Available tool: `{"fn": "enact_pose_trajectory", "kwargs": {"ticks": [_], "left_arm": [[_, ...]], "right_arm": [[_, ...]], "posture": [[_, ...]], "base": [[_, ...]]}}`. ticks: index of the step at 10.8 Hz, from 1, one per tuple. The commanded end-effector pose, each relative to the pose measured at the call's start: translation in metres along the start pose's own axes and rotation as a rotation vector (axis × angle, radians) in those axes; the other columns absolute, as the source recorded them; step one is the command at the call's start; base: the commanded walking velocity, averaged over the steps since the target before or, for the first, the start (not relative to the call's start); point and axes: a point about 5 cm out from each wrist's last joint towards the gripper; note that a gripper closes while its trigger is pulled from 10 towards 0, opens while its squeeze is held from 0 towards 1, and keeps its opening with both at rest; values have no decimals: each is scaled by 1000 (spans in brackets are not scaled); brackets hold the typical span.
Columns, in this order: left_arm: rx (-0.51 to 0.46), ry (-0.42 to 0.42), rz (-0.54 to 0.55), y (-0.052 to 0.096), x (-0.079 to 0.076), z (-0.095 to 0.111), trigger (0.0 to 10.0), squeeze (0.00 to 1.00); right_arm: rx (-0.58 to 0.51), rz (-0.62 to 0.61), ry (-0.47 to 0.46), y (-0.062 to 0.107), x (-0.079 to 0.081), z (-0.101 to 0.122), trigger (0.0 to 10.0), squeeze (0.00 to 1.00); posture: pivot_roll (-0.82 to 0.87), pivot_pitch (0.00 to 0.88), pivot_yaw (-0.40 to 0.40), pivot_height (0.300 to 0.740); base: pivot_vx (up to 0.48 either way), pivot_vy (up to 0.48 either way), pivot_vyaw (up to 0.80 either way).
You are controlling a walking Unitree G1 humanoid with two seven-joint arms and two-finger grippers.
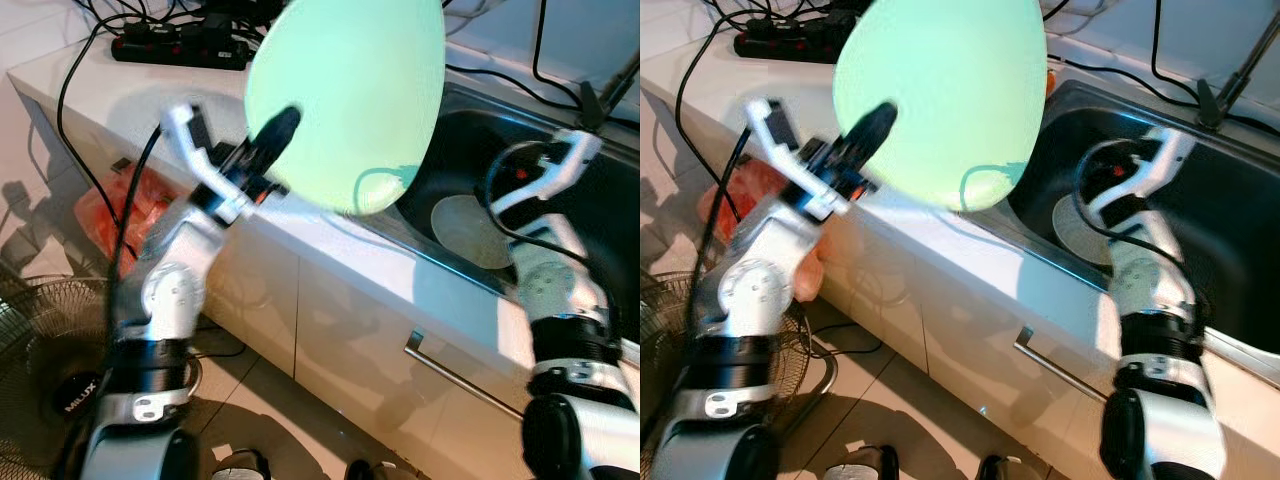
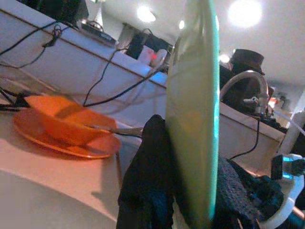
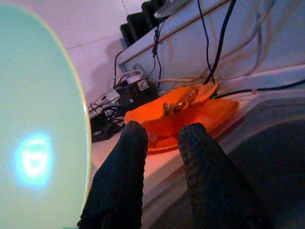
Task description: Kitchen organization
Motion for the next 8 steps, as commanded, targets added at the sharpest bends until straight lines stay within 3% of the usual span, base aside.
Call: {"fn": "enact_pose_trajectory", "kwargs": {"ticks": [1, 2, 3, 6, 7, 8], "left_arm": [[-27, 7, -71, -3, -9, 7, 10000, 0], [-4, 9, -98, -4, -10, 6, 10000, 0], [5, 9, -104, -3, -11, 6, 10000, 0], [8, 12, -112, 1, -10, 10, 10000, 0], [12, 10, -117, 1, -10, 11, 10000, 0], [16, 9, -122, 3, -10, 13, 10000, 0]], "right_arm": [[11, 10, -10, 3, -1, -3, 10000, 0], [5, 51, -9, 1, 3, -1, 10000, 0], [8, 54, -10, 1, 2, -1, 10000, 1000], [5, 93, -21, 2, 2, -2, 10000, 1000], [7, 98, -27, 3, 1, -3, 10000, 259], [12, 109, -33, 5, -1, -4, 10000, 0]], "posture": [[61, 124, -31, 740], [61, 124, -31, 740], [61, 124, -31, 740], [61, 124, -31, 740], [61, 124, -31, 740], [56, 117, -26, 740]], "base": [[0, 0, 0], [0, 0, 0], [0, 0, 0], [0, 0, 0], [0, 0, 0], [0, 0, 0]]}}
Point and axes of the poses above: a point about 5 cm out from each wrist's last joint towards the gripper, its own y axis pointing back from the gripper into the wrist, its own z axis along the axis of the wrist's last joint, x = y × z, and after that the axes turned 12 degrees about y, right-handed
